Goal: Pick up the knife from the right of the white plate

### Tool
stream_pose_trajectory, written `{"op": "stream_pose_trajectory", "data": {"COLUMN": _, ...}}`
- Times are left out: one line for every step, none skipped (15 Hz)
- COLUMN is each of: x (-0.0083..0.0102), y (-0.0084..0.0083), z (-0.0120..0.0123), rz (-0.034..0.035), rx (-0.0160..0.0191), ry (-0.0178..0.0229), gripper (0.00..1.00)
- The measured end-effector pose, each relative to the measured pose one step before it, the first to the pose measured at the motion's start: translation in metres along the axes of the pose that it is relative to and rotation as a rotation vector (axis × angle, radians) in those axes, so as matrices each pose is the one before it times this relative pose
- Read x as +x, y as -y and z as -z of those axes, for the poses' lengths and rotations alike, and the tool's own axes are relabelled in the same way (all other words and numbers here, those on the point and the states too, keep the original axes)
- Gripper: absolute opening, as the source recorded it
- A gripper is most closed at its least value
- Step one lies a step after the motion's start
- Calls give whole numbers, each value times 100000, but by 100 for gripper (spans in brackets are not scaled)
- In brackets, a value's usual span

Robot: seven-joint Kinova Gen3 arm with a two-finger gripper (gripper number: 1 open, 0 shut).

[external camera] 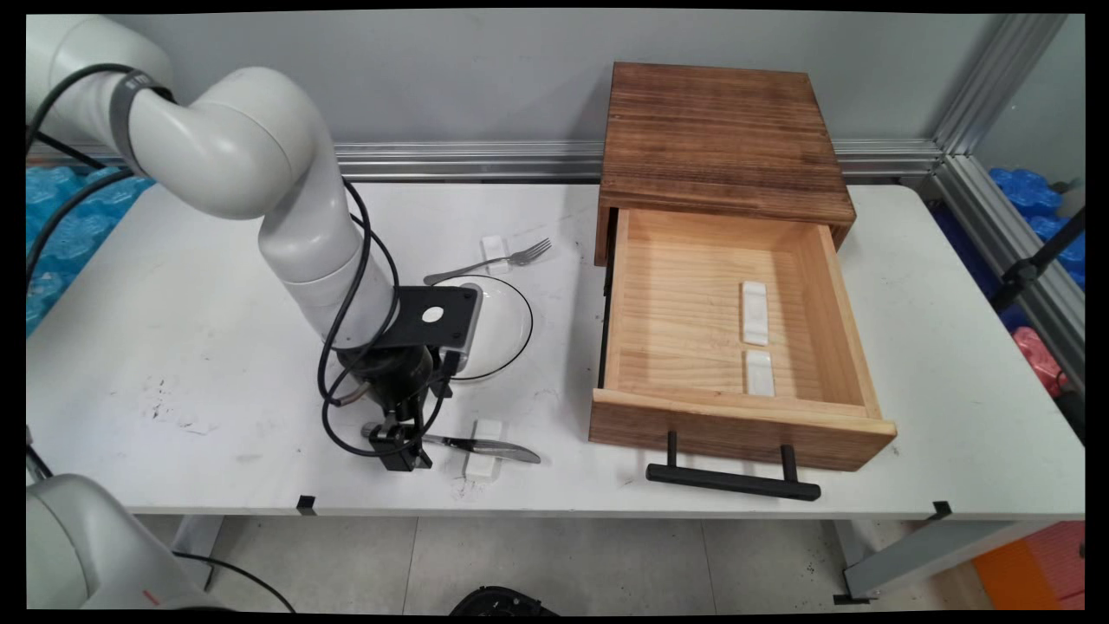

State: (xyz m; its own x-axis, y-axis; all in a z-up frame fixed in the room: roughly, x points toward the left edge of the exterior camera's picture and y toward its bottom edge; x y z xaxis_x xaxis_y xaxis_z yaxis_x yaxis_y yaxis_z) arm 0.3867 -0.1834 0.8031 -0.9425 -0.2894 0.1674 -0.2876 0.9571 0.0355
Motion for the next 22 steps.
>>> {"op": "stream_pose_trajectory", "data": {"x": 36, "y": -9, "z": -42, "rz": -330, "rx": 225, "ry": 332, "gripper": 100}}
{"op": "stream_pose_trajectory", "data": {"x": 36, "y": -35, "z": -58, "rz": -372, "rx": 199, "ry": 470, "gripper": 100}}
{"op": "stream_pose_trajectory", "data": {"x": 19, "y": -35, "z": -46, "rz": -248, "rx": 86, "ry": 342, "gripper": 100}}
{"op": "stream_pose_trajectory", "data": {"x": 29, "y": -54, "z": -51, "rz": -314, "rx": 109, "ry": 392, "gripper": 100}}
{"op": "stream_pose_trajectory", "data": {"x": 35, "y": -68, "z": -58, "rz": -335, "rx": 42, "ry": 394, "gripper": 100}}
{"op": "stream_pose_trajectory", "data": {"x": 66, "y": -94, "z": -74, "rz": -365, "rx": 124, "ry": 485, "gripper": 100}}
{"op": "stream_pose_trajectory", "data": {"x": 63, "y": -70, "z": -69, "rz": -227, "rx": 134, "ry": 400, "gripper": 100}}
{"op": "stream_pose_trajectory", "data": {"x": 49, "y": -46, "z": -59, "rz": -97, "rx": 93, "ry": 242, "gripper": 100}}
{"op": "stream_pose_trajectory", "data": {"x": 69, "y": -65, "z": -85, "rz": -130, "rx": 127, "ry": 356, "gripper": 100}}
{"op": "stream_pose_trajectory", "data": {"x": 60, "y": -34, "z": -71, "rz": -82, "rx": 82, "ry": 171, "gripper": 100}}
{"op": "stream_pose_trajectory", "data": {"x": 89, "y": -49, "z": -101, "rz": -166, "rx": 120, "ry": 243, "gripper": 100}}
{"op": "stream_pose_trajectory", "data": {"x": 109, "y": -50, "z": -140, "rz": -142, "rx": 106, "ry": 243, "gripper": 100}}
{"op": "stream_pose_trajectory", "data": {"x": 105, "y": -52, "z": -145, "rz": -129, "rx": 55, "ry": 178, "gripper": 100}}
{"op": "stream_pose_trajectory", "data": {"x": 84, "y": -32, "z": -105, "rz": -153, "rx": 12, "ry": 104, "gripper": 100}}
{"op": "stream_pose_trajectory", "data": {"x": 67, "y": -37, "z": -101, "rz": -137, "rx": -22, "ry": 104, "gripper": 100}}
{"op": "stream_pose_trajectory", "data": {"x": 83, "y": -36, "z": -136, "rz": -221, "rx": -13, "ry": 153, "gripper": 100}}
{"op": "stream_pose_trajectory", "data": {"x": 56, "y": -25, "z": -97, "rz": -218, "rx": -20, "ry": 130, "gripper": 100}}
{"op": "stream_pose_trajectory", "data": {"x": 30, "y": -13, "z": -54, "rz": -130, "rx": -14, "ry": 107, "gripper": 100}}
{"op": "stream_pose_trajectory", "data": {"x": 27, "y": -16, "z": -56, "rz": -146, "rx": -57, "ry": 128, "gripper": 100}}
{"op": "stream_pose_trajectory", "data": {"x": 21, "y": -22, "z": -46, "rz": -163, "rx": -66, "ry": 132, "gripper": 0}}
{"op": "stream_pose_trajectory", "data": {"x": 11, "y": -44, "z": -43, "rz": -270, "rx": -164, "ry": 168, "gripper": 0}}
{"op": "stream_pose_trajectory", "data": {"x": -13, "y": -41, "z": -20, "rz": -236, "rx": -159, "ry": 226, "gripper": 0}}
